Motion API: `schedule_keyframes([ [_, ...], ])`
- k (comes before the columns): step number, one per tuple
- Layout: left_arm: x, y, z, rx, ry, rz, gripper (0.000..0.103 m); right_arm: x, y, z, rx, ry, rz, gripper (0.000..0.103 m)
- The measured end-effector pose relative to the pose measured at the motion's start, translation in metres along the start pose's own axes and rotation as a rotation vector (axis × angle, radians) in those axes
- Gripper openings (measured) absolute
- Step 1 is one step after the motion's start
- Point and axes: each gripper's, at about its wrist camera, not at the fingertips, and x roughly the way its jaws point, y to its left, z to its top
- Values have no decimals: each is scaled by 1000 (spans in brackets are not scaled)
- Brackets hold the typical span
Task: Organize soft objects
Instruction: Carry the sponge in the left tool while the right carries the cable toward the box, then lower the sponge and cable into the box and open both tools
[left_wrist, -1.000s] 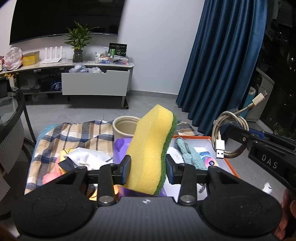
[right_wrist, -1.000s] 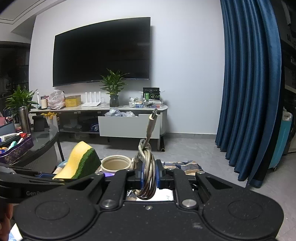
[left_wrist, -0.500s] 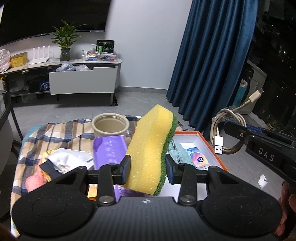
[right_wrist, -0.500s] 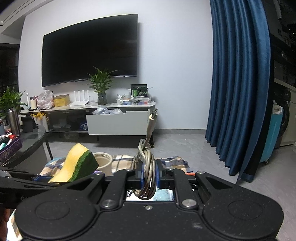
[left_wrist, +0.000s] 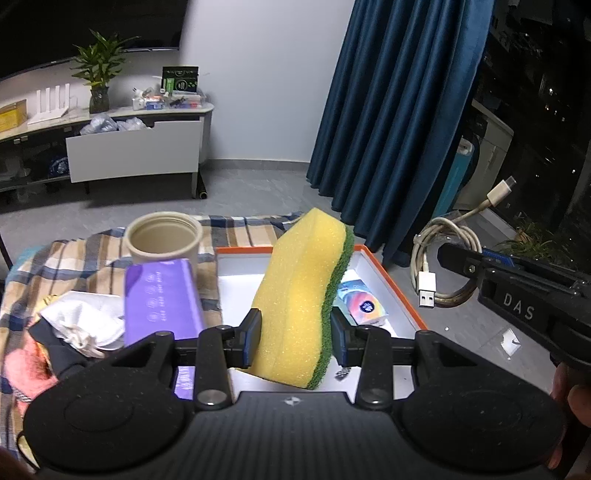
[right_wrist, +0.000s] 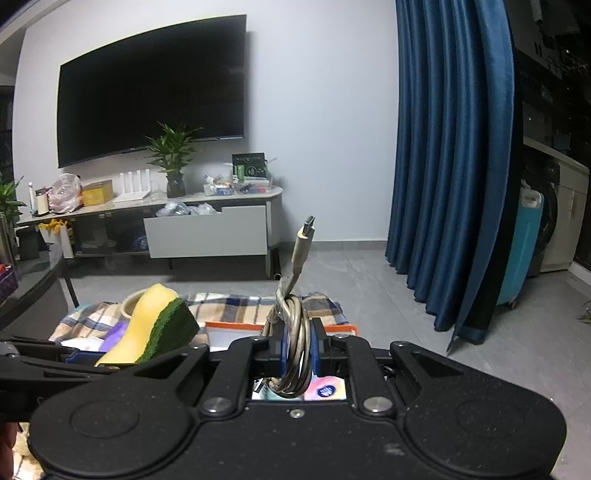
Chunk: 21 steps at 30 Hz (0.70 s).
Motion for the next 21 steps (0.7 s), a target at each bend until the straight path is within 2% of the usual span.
schedule_keyframes([
  [10,20,-13,-6,20,43,-27,40,13,-19,-13,15,54,-36,14],
  [21,38,-22,-11,28,72,-13,40,27,-28,-23,18,106,-37,14],
])
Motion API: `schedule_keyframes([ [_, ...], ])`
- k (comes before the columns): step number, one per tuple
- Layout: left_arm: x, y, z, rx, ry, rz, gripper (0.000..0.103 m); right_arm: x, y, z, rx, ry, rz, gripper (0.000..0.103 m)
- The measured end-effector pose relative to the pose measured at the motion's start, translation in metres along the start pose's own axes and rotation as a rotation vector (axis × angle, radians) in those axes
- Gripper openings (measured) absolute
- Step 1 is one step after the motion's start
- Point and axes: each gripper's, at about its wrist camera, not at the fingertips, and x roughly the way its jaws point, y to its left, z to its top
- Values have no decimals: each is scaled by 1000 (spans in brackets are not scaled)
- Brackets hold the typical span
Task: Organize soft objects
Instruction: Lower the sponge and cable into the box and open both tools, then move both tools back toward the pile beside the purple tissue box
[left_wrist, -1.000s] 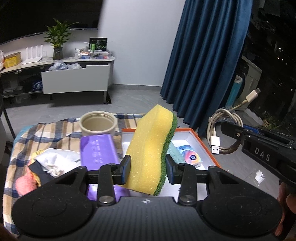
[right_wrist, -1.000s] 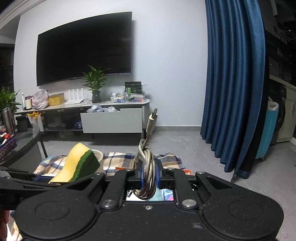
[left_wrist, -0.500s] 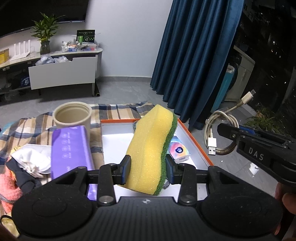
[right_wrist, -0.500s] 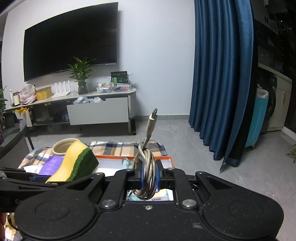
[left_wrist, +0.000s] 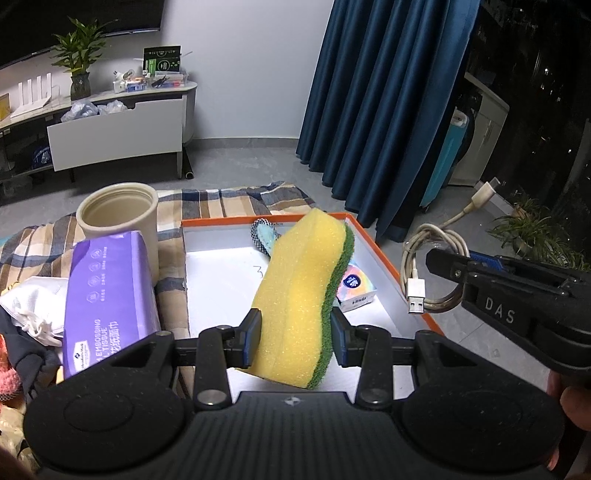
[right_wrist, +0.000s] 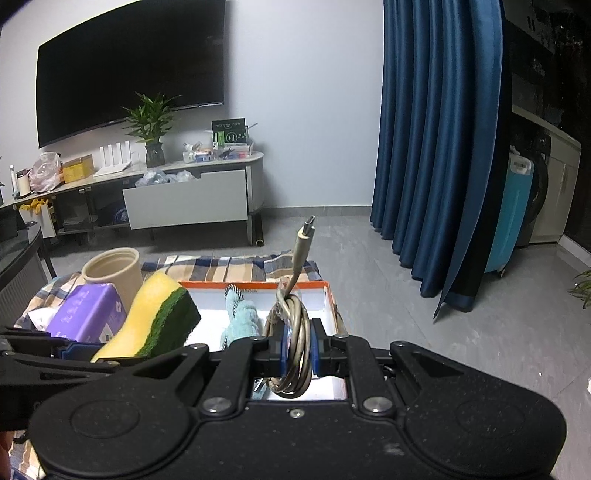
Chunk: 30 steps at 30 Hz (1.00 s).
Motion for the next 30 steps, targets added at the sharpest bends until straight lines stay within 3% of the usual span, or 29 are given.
schedule_keyframes([
  [12,11,-7,-3,16,24,12,40,12,-2,-5,7,34,17,17],
  [19,15,-10,-4,26,55,0,42,8,-6,-3,15,26,21,47],
  [26,11,-14,-6,36,64,-16,42,-1,-8,0,22,3,-1,49],
  [30,7,-16,-6,33,53,-22,50,-7,-5,2,18,-15,1,49],
])
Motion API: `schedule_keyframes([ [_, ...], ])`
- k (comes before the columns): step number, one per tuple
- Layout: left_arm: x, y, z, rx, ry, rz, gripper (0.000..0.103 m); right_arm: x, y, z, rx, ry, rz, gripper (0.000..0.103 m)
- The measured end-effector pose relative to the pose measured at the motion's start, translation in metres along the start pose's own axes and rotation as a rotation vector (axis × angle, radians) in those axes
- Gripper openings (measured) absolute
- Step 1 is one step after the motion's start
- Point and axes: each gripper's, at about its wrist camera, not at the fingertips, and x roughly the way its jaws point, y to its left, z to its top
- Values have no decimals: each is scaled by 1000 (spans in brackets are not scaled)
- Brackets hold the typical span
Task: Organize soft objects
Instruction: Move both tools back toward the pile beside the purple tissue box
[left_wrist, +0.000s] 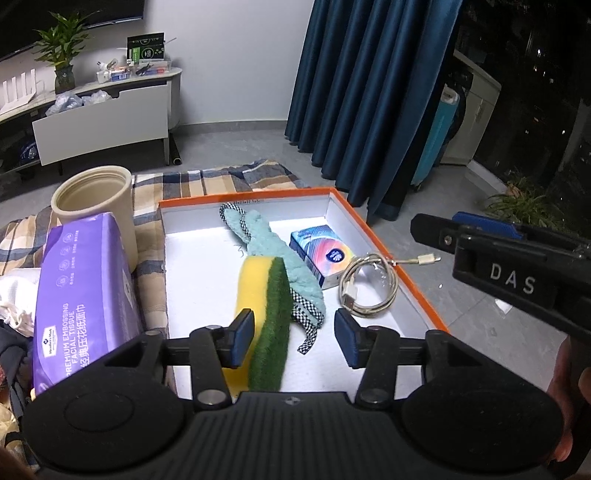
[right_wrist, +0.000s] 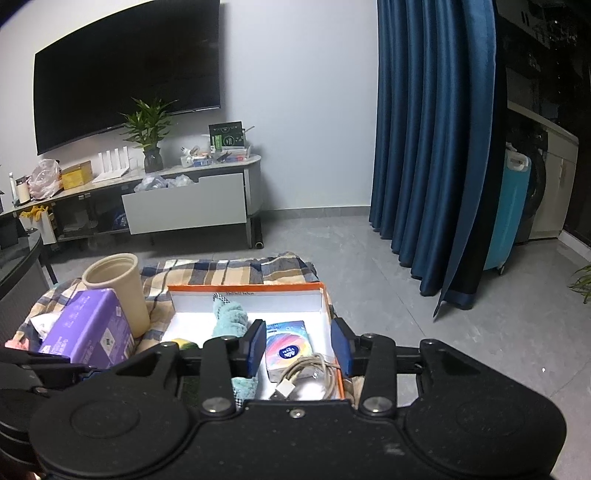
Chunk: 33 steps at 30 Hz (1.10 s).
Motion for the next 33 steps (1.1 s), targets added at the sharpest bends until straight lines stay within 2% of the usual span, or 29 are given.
schedule_keyframes([
  [7,-17,3,6,-7,-42,25,60,-13,12,5,-9,-34,16,49],
  [11,-28,7,8,-7,-64,63,68,-20,22,9,-16,-51,28,55],
  [15,-39,17,8,-7,-84,94,70,-25,33,11,-30,-65,41,61],
  [33,-77,72,-6,-124,-131,178,71,-33,95,12,-97,-65,149,61],
])
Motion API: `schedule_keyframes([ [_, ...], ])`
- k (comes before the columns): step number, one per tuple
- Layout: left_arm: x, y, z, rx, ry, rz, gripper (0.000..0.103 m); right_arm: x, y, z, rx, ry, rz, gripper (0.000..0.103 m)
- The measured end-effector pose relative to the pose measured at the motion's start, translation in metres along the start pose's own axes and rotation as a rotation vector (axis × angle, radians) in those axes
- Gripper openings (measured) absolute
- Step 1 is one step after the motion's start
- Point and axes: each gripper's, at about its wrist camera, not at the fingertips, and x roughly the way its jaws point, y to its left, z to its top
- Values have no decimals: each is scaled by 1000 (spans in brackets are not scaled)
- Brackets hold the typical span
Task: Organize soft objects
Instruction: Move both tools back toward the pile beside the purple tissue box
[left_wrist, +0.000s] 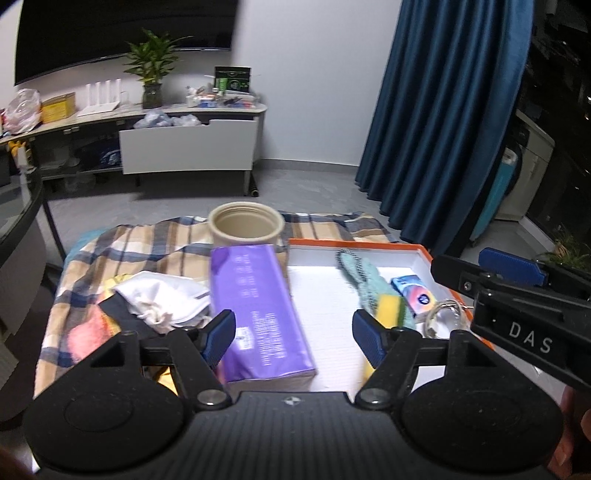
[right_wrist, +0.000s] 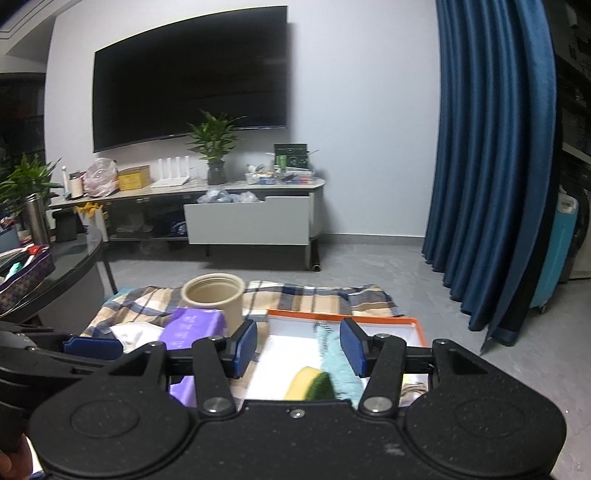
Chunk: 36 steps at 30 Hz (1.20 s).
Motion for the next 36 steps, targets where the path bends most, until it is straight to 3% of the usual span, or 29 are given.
schedule_keyframes([
  [20,-26,67,-15,-104,-6,91,72,16,73,-3,-80,37,142,61],
  [27,-36,100,-29,-142,-8,125,77,18,93,-8,-101,44,190,61],
  [31,-36,127,-46,-175,22,176,79,14,93,-13,-104,38,202,62],
  [36,-30,143,-68,-200,78,180,79,9,94,-22,-105,47,219,63],
])
